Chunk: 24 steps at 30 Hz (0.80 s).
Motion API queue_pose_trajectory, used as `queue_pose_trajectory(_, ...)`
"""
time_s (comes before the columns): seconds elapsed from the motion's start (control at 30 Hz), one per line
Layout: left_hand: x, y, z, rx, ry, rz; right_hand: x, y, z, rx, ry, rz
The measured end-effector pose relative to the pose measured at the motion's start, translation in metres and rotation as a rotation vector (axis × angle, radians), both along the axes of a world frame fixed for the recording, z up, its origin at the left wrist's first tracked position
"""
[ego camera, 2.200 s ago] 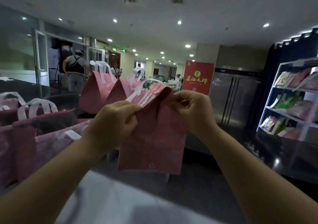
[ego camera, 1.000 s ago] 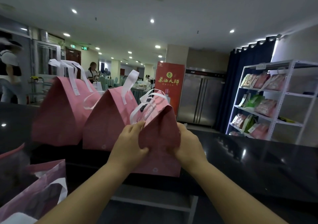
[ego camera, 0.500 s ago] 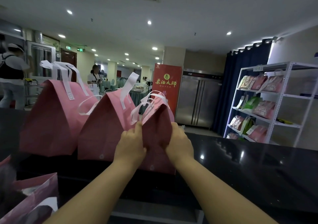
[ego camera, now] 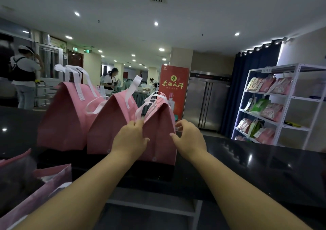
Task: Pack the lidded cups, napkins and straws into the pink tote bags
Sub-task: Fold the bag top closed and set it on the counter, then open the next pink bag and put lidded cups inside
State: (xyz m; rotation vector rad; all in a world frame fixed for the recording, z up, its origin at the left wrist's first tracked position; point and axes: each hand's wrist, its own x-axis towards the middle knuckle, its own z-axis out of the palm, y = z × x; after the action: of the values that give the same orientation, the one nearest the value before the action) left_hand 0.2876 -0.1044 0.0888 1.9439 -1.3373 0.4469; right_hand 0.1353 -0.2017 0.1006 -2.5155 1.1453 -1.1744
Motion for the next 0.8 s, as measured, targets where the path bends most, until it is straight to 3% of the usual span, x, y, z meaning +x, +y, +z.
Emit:
queue_pose_trajectory(0.2, -0.034, 0.087, 0.007, -0.126, -0.054, -0.063, -0.038, 0.06, 0.008, -0.137, -0.046, 0.205)
queue_pose_trajectory(0.43, -0.061, 0.197, -0.021, -0.052, -0.009, -0.046, -0.052, 0.133, -0.008, -0.184, 0.033, 0.47)
queue_pose_trajectory(0.8, 0.001, 0.311, -0.049, 0.041, -0.015, 0.137, 0.03, 0.211, -0.044, -0.15, 0.207, 0.684)
